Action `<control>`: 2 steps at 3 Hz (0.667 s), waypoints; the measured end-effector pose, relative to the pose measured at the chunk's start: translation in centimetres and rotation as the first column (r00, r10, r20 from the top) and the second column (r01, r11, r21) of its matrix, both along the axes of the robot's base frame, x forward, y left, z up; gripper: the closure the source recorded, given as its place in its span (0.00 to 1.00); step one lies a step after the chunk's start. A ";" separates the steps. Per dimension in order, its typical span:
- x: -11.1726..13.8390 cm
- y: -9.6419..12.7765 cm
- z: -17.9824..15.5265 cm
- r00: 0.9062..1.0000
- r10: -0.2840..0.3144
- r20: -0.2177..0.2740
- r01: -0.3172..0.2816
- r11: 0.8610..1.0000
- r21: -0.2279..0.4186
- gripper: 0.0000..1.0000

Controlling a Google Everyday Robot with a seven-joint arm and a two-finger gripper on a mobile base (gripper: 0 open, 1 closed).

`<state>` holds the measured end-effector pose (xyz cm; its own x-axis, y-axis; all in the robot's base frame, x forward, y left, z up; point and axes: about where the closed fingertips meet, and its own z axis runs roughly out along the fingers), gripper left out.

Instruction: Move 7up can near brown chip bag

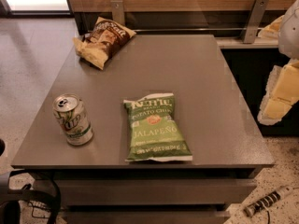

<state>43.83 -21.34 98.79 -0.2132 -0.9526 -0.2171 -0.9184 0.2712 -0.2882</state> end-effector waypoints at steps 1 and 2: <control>0.0 0.2 -0.1 1.000 0.001 -0.001 -0.001 1.000 0.010 0.00; 0.0 3.2 -1.3 1.000 0.016 -0.016 -0.013 0.983 0.185 0.00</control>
Offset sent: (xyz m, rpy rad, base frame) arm 0.0028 0.0598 -0.0270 0.3709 0.0520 0.0261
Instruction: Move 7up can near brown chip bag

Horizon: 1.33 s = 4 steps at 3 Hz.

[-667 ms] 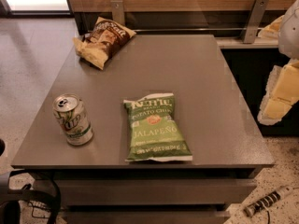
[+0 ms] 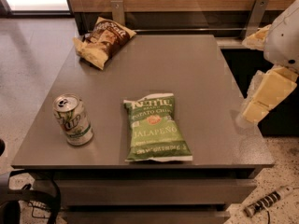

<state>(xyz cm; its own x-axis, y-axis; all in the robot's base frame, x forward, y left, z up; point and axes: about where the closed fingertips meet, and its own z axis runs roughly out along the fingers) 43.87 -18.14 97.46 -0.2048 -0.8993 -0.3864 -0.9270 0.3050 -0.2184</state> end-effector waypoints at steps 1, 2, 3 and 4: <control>-0.3 3.6 -1.9 0.997 0.058 0.043 -0.064 0.985 0.161 0.00; -0.2 8.7 -2.4 0.977 0.136 0.165 -0.180 0.939 0.293 0.00; -0.4 14.8 -1.2 0.940 0.212 0.269 -0.311 0.855 0.414 0.00; -0.9 16.7 0.0 0.926 0.232 0.298 -0.350 0.823 0.448 0.00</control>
Offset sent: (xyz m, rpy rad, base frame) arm -0.0110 0.1809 0.0031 0.6890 -0.2906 0.3154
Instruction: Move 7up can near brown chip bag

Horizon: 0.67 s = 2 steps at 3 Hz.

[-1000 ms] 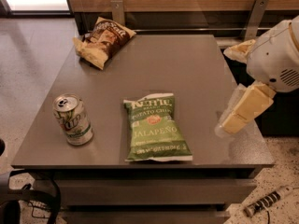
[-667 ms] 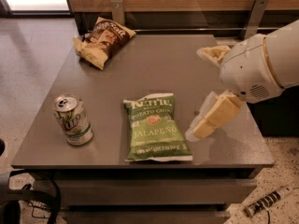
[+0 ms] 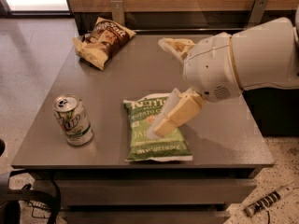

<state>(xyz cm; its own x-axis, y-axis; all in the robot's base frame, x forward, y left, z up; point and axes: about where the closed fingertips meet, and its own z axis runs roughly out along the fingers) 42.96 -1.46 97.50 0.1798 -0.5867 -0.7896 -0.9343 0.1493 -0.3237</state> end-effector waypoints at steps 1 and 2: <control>0.0 -0.1 0.0 1.000 -0.002 -0.001 0.002 1.000 -0.002 0.00; 0.4 0.7 -1.1 1.000 0.006 -0.021 -0.005 1.000 0.016 0.00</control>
Offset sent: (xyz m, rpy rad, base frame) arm 0.0201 0.0237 -0.0453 0.0743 0.0930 0.0222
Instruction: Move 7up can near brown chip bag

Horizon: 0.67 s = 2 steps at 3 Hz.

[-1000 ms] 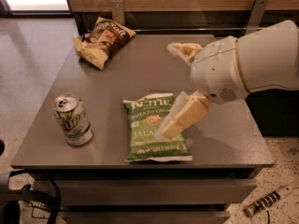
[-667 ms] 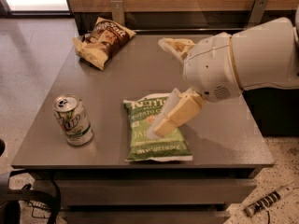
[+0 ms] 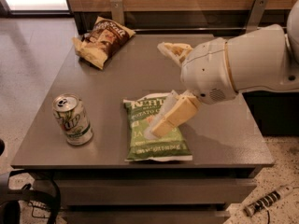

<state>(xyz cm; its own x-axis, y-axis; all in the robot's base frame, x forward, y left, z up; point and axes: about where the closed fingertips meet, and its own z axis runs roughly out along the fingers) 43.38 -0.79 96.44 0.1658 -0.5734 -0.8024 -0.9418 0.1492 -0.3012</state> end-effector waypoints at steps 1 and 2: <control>1.1 2.4 -3.2 0.998 0.019 -0.057 -0.015 0.998 0.065 0.00; 2.1 4.9 -5.7 0.995 0.043 -0.088 -0.030 0.990 0.139 0.00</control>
Offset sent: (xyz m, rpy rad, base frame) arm 0.0360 0.0803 -0.0903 0.2489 0.1337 0.0624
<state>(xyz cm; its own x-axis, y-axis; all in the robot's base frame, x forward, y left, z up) 45.45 4.11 90.77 0.1076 -0.4517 -0.8857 -0.9699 0.1482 -0.1934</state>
